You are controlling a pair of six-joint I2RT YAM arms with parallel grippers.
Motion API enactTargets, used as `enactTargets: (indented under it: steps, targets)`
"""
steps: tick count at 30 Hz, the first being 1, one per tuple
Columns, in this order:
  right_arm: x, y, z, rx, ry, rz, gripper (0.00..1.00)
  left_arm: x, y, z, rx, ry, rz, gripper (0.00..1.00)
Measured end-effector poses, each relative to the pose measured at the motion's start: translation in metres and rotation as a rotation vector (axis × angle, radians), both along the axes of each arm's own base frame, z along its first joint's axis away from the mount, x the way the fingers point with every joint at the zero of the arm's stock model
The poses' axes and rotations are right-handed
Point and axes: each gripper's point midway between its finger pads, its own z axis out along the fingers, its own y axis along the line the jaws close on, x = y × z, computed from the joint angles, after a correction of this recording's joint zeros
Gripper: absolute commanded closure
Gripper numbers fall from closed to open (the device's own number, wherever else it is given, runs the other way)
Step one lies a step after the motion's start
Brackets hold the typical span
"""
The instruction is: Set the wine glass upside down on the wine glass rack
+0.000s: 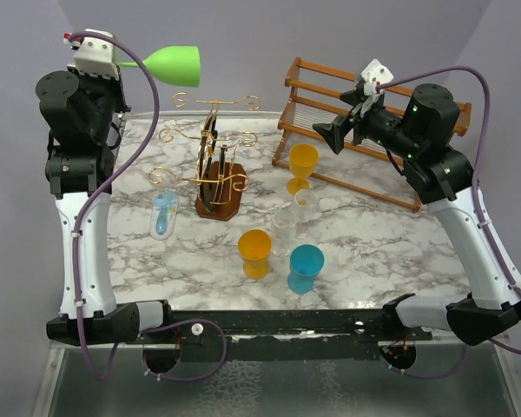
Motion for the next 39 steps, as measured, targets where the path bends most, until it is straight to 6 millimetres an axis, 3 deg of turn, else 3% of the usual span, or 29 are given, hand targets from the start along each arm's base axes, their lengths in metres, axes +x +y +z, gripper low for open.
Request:
enactTargets:
  steps: [4,8,11,16,25,39]
  targets:
    - [0.003,0.0,-0.016,-0.025,0.027,-0.006,0.14,-0.007,0.037,0.01,0.153,-0.005,0.185,1.0]
    - [0.001,-0.001,-0.022,-0.039,0.044,-0.005,0.14,-0.012,0.075,0.006,0.334,0.045,0.376,1.0]
    - [0.0,-0.002,-0.021,-0.041,0.044,-0.004,0.14,-0.007,0.091,-0.005,0.424,0.097,0.449,1.0]
    - [-0.003,-0.003,-0.02,-0.041,0.04,-0.004,0.14,0.007,0.105,-0.046,0.631,0.223,0.506,1.0]
    - [-0.008,-0.006,-0.025,-0.048,0.041,-0.004,0.14,0.056,0.075,-0.126,0.975,0.357,0.331,1.0]
    - [-0.013,-0.009,-0.034,-0.058,0.043,-0.003,0.13,0.09,-0.002,-0.153,1.217,0.251,-0.021,1.0]
